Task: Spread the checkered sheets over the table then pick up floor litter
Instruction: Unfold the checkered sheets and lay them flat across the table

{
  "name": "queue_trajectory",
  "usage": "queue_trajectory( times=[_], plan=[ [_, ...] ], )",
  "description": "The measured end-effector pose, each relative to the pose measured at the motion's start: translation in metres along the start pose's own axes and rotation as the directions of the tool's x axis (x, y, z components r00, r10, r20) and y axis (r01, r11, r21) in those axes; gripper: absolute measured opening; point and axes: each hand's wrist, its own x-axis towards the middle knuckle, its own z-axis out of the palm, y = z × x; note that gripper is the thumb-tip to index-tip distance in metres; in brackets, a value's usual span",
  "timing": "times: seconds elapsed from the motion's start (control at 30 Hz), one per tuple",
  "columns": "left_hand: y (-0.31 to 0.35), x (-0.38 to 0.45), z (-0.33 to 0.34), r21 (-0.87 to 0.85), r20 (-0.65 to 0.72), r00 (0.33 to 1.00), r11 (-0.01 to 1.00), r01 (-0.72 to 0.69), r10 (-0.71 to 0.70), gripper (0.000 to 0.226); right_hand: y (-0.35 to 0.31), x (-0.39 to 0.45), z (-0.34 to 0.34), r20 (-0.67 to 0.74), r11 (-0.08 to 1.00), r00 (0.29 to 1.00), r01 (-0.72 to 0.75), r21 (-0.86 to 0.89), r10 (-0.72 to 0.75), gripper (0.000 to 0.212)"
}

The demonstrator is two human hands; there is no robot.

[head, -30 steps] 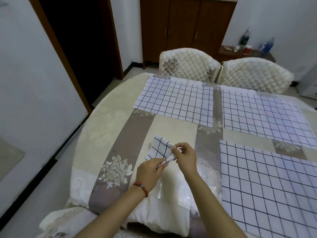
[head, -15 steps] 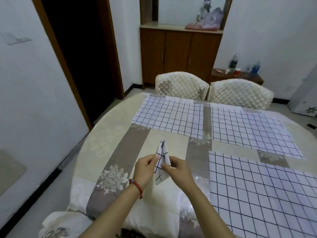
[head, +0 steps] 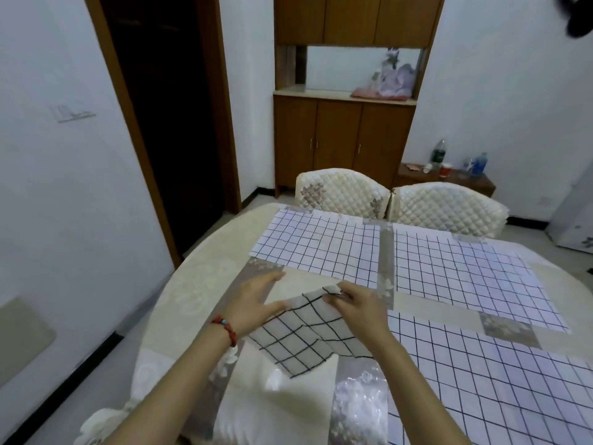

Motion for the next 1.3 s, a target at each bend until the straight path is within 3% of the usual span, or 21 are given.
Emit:
queue_trajectory(
  times=[0.1, 0.2, 0.4, 0.47, 0.53, 0.6, 0.67, 0.73, 0.8, 0.9, 0.97, 1.13, 1.3],
  plan=[
    [0.026, 0.005, 0.008, -0.028, 0.039, 0.986, 0.987, -0.159, 0.16, 0.034, -0.015, 0.003, -0.002, 0.1, 0.998, 0.994, 0.042, -0.037, -0.039, 0.028],
    [0.041, 0.008, 0.006, -0.173, -0.028, 0.983, 0.968, -0.184, 0.181, 0.009, -0.019, 0.005, -0.011, 0.122, 1.0, 0.992, 0.02, -0.001, -0.019, 0.008],
    [0.026, 0.01, -0.025, -0.389, -0.189, 0.98, 0.911, -0.137, 0.066, 0.031, -0.009, -0.001, -0.051, 0.176, 0.975, 0.978, -0.14, 0.171, 0.109, 0.017],
    [0.024, 0.011, -0.027, -0.391, -0.237, 0.971, 0.912, -0.125, 0.031, 0.027, -0.011, 0.0, -0.054, 0.16, 0.964, 0.981, -0.146, 0.223, 0.112, 0.017],
    [0.026, 0.012, -0.024, -0.348, -0.295, 0.954, 0.936, -0.056, -0.053, 0.006, -0.018, 0.002, -0.05, 0.142, 0.963, 0.983, -0.144, 0.228, 0.113, 0.017],
    [0.029, 0.01, -0.014, -0.235, -0.344, 0.925, 0.969, 0.081, -0.161, 0.029, -0.022, 0.005, -0.041, 0.1, 0.963, 0.988, -0.137, 0.232, 0.116, 0.021],
    [0.038, 0.003, -0.003, -0.188, -0.364, 0.912, 0.974, 0.125, -0.188, 0.033, -0.024, 0.007, -0.032, 0.055, 0.965, 0.99, -0.139, 0.221, 0.13, 0.024],
    [0.05, -0.009, 0.011, -0.231, -0.306, 0.934, 0.966, 0.113, -0.183, 0.02, -0.025, 0.009, -0.025, 0.032, 0.968, 0.989, -0.146, 0.202, 0.143, 0.026],
    [0.059, -0.017, 0.023, -0.366, -0.175, 0.956, 0.917, 0.158, -0.235, 0.022, -0.027, 0.008, -0.019, 0.037, 0.976, 0.989, -0.145, 0.165, 0.141, 0.025],
    [0.073, -0.021, 0.026, -0.613, 0.108, 0.929, 0.712, 0.342, -0.353, 0.028, -0.031, 0.005, -0.011, 0.101, 0.982, 0.986, -0.147, 0.12, 0.136, 0.02],
    [0.077, -0.02, 0.025, -0.692, 0.21, 0.908, 0.601, 0.399, -0.361, 0.029, -0.034, 0.003, -0.007, 0.159, 0.983, 0.977, -0.156, 0.096, 0.14, 0.019],
    [0.071, -0.018, 0.026, -0.747, 0.174, 0.914, 0.555, 0.366, -0.367, 0.016, -0.034, -0.002, -0.004, 0.193, 0.982, 0.968, -0.175, 0.067, 0.159, 0.023],
    [0.062, -0.017, 0.031, -0.729, 0.11, 0.933, 0.61, 0.311, -0.344, 0.018, -0.035, -0.004, -0.003, 0.188, 0.962, 0.963, -0.222, 0.156, 0.192, 0.02]
  ],
)
